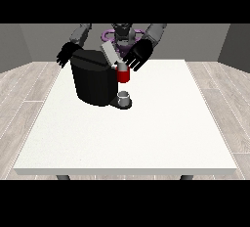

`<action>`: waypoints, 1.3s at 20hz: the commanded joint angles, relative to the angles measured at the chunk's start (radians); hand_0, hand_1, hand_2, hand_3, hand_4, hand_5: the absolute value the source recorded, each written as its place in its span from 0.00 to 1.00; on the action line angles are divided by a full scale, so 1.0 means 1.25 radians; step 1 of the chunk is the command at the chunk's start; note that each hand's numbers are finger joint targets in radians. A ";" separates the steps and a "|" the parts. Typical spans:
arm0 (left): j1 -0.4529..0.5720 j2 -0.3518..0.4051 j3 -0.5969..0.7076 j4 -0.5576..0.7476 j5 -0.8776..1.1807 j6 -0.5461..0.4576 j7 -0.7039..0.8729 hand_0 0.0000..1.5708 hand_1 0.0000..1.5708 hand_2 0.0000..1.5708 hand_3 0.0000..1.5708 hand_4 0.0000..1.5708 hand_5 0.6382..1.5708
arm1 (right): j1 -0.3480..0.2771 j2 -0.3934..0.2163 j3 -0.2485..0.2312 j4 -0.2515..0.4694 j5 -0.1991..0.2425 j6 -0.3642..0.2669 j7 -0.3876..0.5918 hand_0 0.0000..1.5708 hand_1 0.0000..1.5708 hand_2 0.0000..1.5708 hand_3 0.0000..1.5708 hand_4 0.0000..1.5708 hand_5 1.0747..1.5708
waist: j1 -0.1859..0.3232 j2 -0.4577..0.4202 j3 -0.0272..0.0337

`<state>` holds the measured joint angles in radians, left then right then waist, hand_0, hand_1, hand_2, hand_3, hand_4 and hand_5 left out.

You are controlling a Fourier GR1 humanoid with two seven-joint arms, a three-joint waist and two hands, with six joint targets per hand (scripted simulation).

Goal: Insert the coffee pod into the coffee machine and close the lid

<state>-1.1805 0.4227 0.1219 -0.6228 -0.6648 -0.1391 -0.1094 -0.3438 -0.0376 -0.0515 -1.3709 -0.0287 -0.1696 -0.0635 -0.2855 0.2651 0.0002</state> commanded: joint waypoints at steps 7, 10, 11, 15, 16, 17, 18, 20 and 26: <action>-0.004 0.047 0.021 0.022 0.009 -0.045 -0.025 0.76 0.76 0.79 0.73 0.30 1.00 | 0.040 -0.016 -0.006 -0.006 -0.010 0.031 -0.045 0.00 0.00 0.00 0.00 0.28 1.00 | -0.012 0.022 0.0001; 0.035 -0.010 -0.009 0.013 -0.017 0.003 -0.025 0.74 0.74 0.76 0.67 0.29 1.00 | 0.037 0.006 0.004 -0.012 -0.003 -0.001 0.002 0.00 0.00 0.00 0.00 0.27 1.00 | 0.003 -0.011 -0.0001; 0.001 -0.022 -0.004 0.008 -0.011 -0.008 0.014 0.72 0.72 0.74 0.65 0.28 1.00 | 0.001 -0.030 -0.036 0.015 -0.022 0.014 0.008 0.00 0.00 0.00 0.00 0.23 1.00 | 0.002 -0.003 0.0001; 0.028 0.019 -0.004 0.024 -0.023 -0.011 -0.040 0.70 0.70 0.73 0.62 0.26 1.00 | 0.032 -0.002 0.005 -0.030 -0.002 -0.004 0.035 0.00 0.00 0.00 0.00 0.21 1.00 | -0.005 -0.003 -0.0002; 0.030 -0.007 -0.021 -0.003 -0.033 0.007 -0.034 0.69 0.69 0.72 0.61 0.26 1.00 | 0.024 -0.024 -0.032 0.022 -0.025 0.024 -0.027 0.00 0.00 0.00 0.00 0.26 1.00 | 0.020 0.011 0.0002; 0.028 0.021 -0.006 0.016 -0.024 -0.012 -0.056 0.67 0.67 0.71 0.60 0.25 1.00 | 0.022 -0.005 -0.003 -0.020 0.000 -0.009 0.021 0.00 0.00 0.00 0.00 0.26 1.00 | 0.011 0.001 -0.0002; 0.001 0.039 0.008 0.027 -0.021 -0.023 -0.017 0.68 0.68 0.71 0.60 0.24 1.00 | 0.030 -0.032 -0.012 -0.031 -0.019 0.033 0.004 0.00 0.00 0.00 0.00 0.28 1.00 | -0.022 -0.001 0.0000; 0.016 0.025 -0.005 0.014 -0.029 -0.015 -0.039 0.67 0.67 0.72 0.61 0.23 1.00 | 0.051 0.005 0.012 -0.015 0.008 -0.001 -0.012 0.00 0.00 0.00 0.00 0.27 1.00 | 0.006 -0.008 0.0000; 0.008 0.037 -0.007 0.023 -0.039 -0.012 -0.063 0.58 0.58 0.65 0.55 0.23 1.00 | 0.027 -0.013 0.000 -0.031 -0.007 0.012 0.005 0.00 0.00 0.00 0.00 0.29 1.00 | -0.013 0.018 -0.0001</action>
<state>-1.1676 0.4441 0.1105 -0.6156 -0.7075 -0.1375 -0.1723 -0.3185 -0.0461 -0.0614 -1.3946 -0.0417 -0.1655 -0.0619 -0.2818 0.2718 0.0026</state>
